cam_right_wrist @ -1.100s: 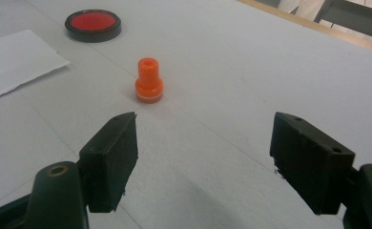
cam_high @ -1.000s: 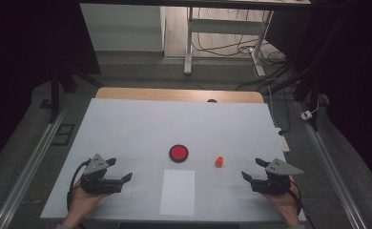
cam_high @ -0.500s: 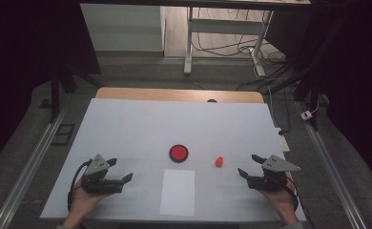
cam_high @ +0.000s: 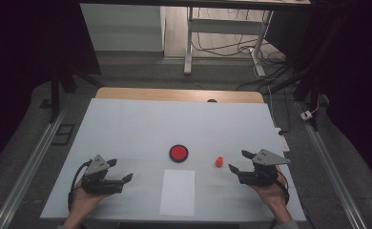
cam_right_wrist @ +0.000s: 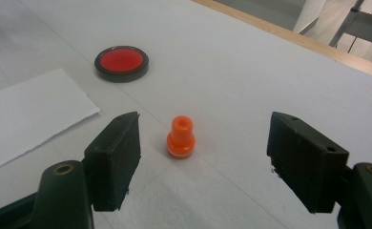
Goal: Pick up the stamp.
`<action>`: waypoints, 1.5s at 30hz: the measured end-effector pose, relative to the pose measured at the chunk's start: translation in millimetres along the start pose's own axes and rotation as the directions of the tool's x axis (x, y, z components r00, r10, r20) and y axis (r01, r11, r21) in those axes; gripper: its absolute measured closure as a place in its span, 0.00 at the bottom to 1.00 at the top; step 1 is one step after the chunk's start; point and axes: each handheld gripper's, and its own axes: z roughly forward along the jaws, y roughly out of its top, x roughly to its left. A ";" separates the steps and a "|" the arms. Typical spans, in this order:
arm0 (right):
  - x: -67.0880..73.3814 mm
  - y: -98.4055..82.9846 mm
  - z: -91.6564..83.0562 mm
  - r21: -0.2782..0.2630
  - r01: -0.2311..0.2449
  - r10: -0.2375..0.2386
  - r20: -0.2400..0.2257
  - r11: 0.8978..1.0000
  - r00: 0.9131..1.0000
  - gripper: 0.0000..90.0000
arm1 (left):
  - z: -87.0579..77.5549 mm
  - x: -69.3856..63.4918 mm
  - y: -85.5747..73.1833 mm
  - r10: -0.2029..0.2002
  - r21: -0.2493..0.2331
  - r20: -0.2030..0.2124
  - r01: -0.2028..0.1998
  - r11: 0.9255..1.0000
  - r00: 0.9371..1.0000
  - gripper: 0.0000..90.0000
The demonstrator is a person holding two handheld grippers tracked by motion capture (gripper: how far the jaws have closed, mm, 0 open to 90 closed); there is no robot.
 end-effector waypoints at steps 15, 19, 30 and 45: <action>7.8 32.2 31.8 0.025 0.006 -0.005 -0.031 1.000 1.000 0.30 | 0.4 0.9 -1.7 0.006 0.008 0.002 -0.006 1.000 1.000 0.18; 12.1 28.3 43.3 0.054 0.014 -0.011 -0.043 0.998 0.999 0.32 | 0.6 0.3 -2.1 0.010 0.011 0.001 -0.010 1.000 1.000 0.18; 7.9 17.3 60.0 0.126 0.011 -0.008 -0.026 0.992 1.000 0.34 | 1.6 0.0 -2.9 0.020 0.015 -0.005 -0.020 1.000 1.000 0.18; 6.7 3.7 71.4 0.160 0.000 0.003 -0.015 0.987 1.000 0.47 | 2.7 0.5 -4.1 0.023 0.021 -0.008 -0.022 1.000 1.000 0.18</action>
